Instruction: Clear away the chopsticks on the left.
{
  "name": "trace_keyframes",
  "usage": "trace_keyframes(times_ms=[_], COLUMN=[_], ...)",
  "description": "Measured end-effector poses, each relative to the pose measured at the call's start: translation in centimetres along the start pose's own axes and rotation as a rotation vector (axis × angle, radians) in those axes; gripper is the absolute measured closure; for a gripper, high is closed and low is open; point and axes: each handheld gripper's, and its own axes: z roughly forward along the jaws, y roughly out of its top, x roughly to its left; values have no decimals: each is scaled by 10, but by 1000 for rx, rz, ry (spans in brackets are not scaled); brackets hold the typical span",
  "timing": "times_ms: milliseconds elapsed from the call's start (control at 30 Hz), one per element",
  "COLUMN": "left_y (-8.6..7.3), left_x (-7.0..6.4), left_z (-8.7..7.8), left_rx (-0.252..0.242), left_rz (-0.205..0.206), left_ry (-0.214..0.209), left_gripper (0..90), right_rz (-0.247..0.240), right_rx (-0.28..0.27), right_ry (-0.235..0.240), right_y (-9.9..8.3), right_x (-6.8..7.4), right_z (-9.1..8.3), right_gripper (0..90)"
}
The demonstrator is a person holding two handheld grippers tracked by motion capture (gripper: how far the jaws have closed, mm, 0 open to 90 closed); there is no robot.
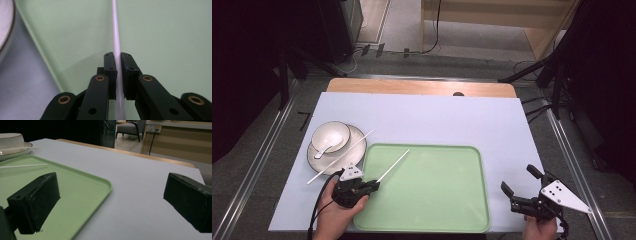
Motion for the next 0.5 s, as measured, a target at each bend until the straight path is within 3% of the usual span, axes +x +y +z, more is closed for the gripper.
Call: trace_keyframes(times_ms=[300, 500], left_y=[-1, 0], left_x=[-8, -5], left_z=[7, 6], left_rx=[-4, 1], left_rz=[-5, -21], left_ry=[3, -57], left_gripper=[838, 728], right_rz=[2, 0], right_rx=[3, 3], right_ry=[2, 1], right_y=[0, 0], right_x=[0, 0], right_z=[1, 0], right_gripper=[5, 5])
